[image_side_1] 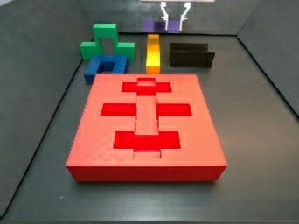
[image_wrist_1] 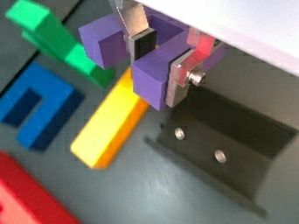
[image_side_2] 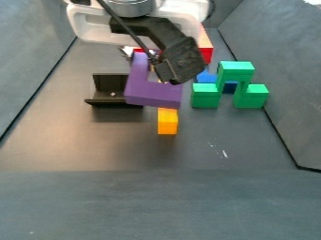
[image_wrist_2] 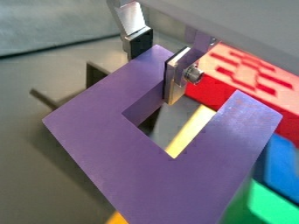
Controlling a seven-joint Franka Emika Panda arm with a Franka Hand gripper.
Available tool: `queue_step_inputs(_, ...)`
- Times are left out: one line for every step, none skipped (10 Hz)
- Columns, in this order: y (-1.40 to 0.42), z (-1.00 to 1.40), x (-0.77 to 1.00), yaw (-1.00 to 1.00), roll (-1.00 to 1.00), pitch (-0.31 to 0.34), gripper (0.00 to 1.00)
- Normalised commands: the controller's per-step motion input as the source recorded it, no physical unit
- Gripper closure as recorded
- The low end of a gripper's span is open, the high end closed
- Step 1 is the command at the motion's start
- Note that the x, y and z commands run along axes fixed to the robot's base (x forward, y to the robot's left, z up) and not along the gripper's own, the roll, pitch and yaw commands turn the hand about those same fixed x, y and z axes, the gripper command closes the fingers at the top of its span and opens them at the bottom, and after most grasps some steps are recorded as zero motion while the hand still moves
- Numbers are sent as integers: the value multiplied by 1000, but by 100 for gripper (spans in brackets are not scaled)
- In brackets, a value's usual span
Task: Pick up the purple object. Move up. Place the purple object on the fixture. Regrasp the purple object. Move to above the board. Insert the purple object.
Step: Place the purple object on the fixture.
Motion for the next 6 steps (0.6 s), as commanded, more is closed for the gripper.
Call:
queue_step_inputs(-343,0,597,320,-357,0,100)
queue_step_inputs(-346,0,603,314,-363,0,100)
queue_step_inputs(-309,0,654,251,-460,0,100)
queue_step_inputs(-263,9,717,186,-509,34,100)
queue_step_inputs(-226,37,757,134,-543,66,100)
queue_step_inputs(-77,120,966,0,-560,117,100)
